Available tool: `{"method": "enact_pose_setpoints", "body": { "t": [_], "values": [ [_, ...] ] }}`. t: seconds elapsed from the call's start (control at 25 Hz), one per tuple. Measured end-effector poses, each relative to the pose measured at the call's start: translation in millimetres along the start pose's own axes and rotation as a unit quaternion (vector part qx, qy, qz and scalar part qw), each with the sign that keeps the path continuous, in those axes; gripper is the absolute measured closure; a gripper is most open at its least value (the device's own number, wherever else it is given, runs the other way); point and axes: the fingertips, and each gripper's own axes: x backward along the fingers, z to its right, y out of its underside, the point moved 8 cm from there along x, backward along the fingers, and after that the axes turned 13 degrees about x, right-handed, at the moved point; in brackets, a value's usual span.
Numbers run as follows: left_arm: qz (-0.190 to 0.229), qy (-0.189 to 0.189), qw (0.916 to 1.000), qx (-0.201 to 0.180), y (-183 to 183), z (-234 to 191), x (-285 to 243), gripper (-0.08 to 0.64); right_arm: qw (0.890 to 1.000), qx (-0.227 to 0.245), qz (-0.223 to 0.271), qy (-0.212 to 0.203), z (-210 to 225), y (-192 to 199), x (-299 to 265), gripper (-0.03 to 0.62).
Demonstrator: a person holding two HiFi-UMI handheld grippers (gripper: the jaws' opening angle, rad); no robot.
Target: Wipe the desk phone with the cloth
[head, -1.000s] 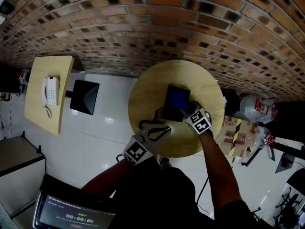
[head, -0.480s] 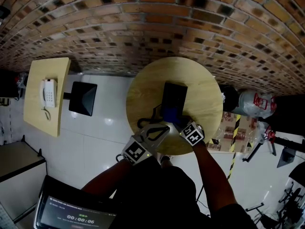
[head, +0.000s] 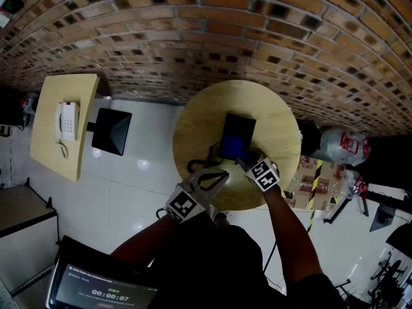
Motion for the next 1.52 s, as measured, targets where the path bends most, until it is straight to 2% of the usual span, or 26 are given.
{"method": "enact_pose_setpoints", "body": {
  "t": [0.32, 0.52, 0.76, 1.16, 1.52],
  "values": [
    [0.001, -0.014, 0.9999, 0.003, 0.7, -13.8, 16.1, 0.56, 0.997, 0.045, 0.011, 0.062, 76.1, -53.8, -10.3, 0.5],
    [0.001, -0.02, 0.9997, 0.011, 1.1, -22.9, 21.6, 0.56, 0.995, 0.067, 0.014, 0.068, 90.6, -74.3, -24.7, 0.5],
    [0.002, -0.022, 0.9997, 0.014, 3.8, -29.0, 24.3, 0.56, 0.995, 0.079, 0.004, 0.057, 87.2, -72.8, -39.5, 0.5],
    [-0.005, -0.014, 0.9998, 0.011, 9.1, -25.7, 18.3, 0.56, 0.992, 0.126, -0.03, -0.003, 33.1, -52.7, -45.5, 0.5],
    [-0.006, -0.01, 0.9999, 0.012, 7.8, -22.0, 11.6, 0.56, 0.989, 0.119, -0.049, -0.072, -43.5, -14.0, -51.0, 0.5]
  ]
}}
